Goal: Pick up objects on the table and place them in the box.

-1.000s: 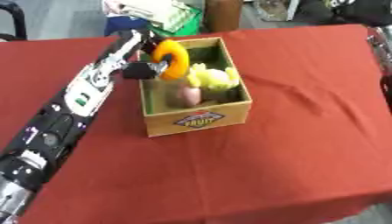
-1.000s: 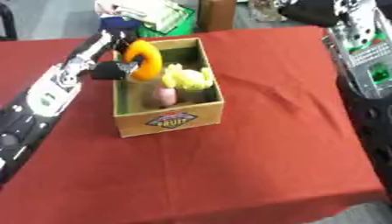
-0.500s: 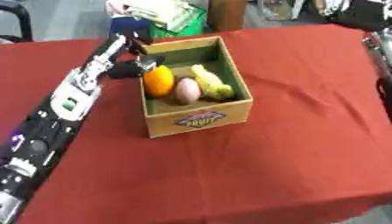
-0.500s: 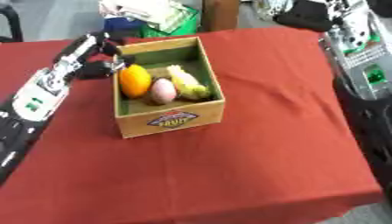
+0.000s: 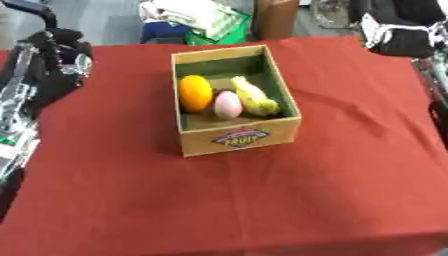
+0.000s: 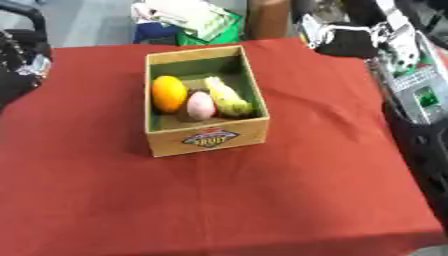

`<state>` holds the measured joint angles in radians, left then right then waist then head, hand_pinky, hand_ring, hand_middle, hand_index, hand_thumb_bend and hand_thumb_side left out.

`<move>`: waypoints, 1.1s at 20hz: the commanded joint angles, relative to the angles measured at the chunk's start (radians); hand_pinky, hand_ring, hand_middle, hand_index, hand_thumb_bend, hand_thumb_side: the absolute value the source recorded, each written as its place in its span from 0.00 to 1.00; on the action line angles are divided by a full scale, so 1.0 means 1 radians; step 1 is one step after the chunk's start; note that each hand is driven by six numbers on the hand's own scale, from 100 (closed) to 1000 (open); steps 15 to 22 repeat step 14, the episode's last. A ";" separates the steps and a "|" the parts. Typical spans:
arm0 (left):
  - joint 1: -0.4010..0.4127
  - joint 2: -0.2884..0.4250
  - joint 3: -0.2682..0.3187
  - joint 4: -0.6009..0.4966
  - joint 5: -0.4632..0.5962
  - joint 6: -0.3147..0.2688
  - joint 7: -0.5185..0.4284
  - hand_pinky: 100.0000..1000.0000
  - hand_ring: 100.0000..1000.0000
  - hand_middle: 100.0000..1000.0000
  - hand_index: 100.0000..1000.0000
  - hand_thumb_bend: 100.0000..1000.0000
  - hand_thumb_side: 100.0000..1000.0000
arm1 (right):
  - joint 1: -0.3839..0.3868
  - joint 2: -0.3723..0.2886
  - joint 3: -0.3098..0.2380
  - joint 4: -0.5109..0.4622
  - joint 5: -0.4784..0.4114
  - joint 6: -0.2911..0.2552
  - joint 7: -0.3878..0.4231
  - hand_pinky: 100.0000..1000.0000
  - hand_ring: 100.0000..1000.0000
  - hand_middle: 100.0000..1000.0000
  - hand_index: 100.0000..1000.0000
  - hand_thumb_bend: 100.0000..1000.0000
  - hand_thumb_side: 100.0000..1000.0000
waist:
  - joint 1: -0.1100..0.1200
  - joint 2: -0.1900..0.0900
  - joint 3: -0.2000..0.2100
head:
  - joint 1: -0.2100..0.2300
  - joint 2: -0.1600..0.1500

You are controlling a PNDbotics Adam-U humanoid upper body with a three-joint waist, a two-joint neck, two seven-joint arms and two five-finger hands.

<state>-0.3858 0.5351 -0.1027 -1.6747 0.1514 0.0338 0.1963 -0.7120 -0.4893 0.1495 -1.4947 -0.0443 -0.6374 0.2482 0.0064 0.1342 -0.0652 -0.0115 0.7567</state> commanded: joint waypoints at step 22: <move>0.136 -0.072 0.091 -0.111 -0.015 0.006 0.075 0.67 0.52 0.49 0.65 0.14 0.11 | 0.081 -0.026 -0.059 0.019 0.027 0.015 0.079 0.53 0.66 0.60 0.70 0.00 0.15 | 0.005 -0.007 0.025 | 0.067 0.013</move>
